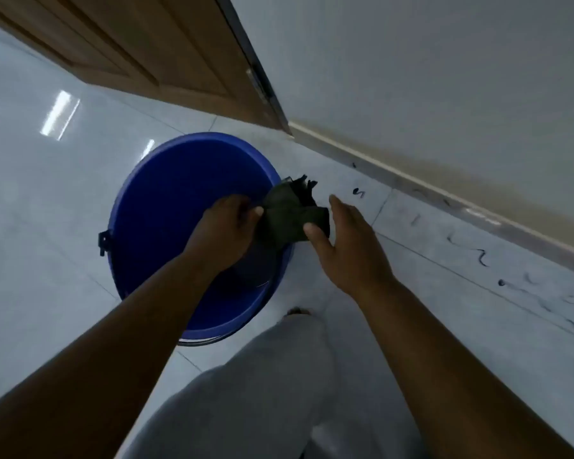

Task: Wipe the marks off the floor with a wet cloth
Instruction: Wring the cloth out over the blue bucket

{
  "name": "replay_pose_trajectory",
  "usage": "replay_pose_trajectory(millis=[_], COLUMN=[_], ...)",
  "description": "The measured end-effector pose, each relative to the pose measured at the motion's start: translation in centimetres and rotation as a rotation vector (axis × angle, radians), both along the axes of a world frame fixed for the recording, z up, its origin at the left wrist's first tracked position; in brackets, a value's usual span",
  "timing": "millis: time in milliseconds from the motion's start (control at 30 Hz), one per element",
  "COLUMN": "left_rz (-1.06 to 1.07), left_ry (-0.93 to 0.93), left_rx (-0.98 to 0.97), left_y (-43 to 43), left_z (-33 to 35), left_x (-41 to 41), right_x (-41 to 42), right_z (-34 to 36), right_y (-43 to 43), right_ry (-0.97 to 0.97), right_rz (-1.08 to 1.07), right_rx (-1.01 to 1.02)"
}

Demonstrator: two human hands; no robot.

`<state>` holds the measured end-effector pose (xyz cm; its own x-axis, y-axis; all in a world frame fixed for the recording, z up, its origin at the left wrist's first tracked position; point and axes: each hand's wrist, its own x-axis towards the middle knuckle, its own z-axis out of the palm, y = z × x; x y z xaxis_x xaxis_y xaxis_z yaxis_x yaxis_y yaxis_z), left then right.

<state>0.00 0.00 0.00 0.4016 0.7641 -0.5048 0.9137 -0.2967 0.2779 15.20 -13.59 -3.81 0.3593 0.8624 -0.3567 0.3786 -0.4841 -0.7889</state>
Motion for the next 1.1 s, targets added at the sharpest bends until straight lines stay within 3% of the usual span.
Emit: replay_pose_trajectory(millis=[100,200,267,433,567,733,933,1100], left_rz=[0.052,0.171,0.222,0.239,0.203,-0.063,-0.177,-0.220], left_ry=[-0.118,-0.276,-0.356,-0.499,-0.518,-0.372,-0.369,-0.329], left_rx=[-0.095,-0.395,-0.482,-0.673,-0.514,-0.216,-0.187,-0.229], left_y=[0.7,0.8,1.3,2.1,1.2,-2.5,-5.9,-10.1], left_z=[-1.9,-3.0,-3.9,-3.8,-1.1,3.2,3.7,2.7], left_x=[-0.3,-0.6,-0.6,-1.9,-1.5,0.9,3.4,5.9], right_x=[-0.2,-0.6,-0.4,-0.2,-0.4,-0.3,0.5,1.7], right_z=[-2.1,-3.3,-4.0,-3.9,-2.0,1.1,3.0,2.7], right_y=[2.3,4.2,4.7,4.1,1.9,-2.4,-8.6,-13.4], right_ry=[0.030,0.045,0.059,0.046,-0.020,-0.096,-0.048,0.136], right_rz=[-0.028,0.024,-0.012,-0.081,-0.137,-0.203,-0.315,-0.289], right_rx=[0.173,0.316,0.385,0.392,0.327,0.279,0.228,0.089])
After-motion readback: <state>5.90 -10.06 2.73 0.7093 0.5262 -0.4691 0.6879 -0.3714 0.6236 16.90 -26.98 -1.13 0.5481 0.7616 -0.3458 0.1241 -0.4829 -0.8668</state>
